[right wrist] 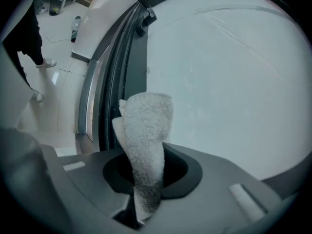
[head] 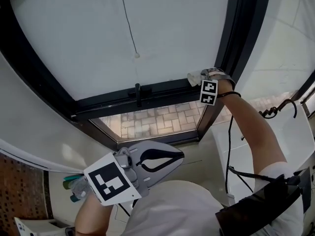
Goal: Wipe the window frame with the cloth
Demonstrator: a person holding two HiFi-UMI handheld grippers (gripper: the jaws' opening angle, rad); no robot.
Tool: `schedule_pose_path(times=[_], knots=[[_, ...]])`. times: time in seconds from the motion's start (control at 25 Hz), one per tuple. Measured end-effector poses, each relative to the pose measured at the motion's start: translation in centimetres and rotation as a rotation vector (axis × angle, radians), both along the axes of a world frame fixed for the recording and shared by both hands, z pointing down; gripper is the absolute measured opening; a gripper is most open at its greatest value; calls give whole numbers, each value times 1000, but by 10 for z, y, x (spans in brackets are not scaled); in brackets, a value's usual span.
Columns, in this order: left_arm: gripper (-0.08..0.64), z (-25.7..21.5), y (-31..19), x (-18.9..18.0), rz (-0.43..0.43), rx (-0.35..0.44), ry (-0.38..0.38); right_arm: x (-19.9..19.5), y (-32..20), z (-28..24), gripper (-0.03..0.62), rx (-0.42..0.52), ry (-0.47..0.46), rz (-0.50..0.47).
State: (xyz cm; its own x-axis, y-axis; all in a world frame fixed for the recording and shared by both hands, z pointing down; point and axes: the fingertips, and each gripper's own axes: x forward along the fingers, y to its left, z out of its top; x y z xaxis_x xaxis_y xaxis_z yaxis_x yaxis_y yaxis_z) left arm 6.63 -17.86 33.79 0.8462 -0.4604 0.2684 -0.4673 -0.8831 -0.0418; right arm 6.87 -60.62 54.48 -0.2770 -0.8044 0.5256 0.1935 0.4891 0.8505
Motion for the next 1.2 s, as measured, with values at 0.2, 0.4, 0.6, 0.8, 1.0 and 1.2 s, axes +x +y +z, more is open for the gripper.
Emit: schedule_pose_path(times=[0.2, 0.4, 0.6, 0.8, 1.0, 1.2], knots=[[23, -4, 0, 6, -3, 2, -6, 0, 12, 14, 69, -45, -6, -7], [23, -10, -1, 13, 1, -10, 9, 3, 30, 20, 69, -100, -68, 8], [23, -7, -5, 13, -39, -28, 20, 10, 55, 19, 69, -107, -127, 2], [23, -4, -4, 4, -90, -28, 29, 29, 88, 34, 69, -174, -200, 21], [23, 9, -8, -20, -178, -17, -1, 54, 123, 43, 69, -270, -320, 103], [21, 14, 10, -39, -220, -15, 43, 85, 182, 38, 71, -377, -484, 210]])
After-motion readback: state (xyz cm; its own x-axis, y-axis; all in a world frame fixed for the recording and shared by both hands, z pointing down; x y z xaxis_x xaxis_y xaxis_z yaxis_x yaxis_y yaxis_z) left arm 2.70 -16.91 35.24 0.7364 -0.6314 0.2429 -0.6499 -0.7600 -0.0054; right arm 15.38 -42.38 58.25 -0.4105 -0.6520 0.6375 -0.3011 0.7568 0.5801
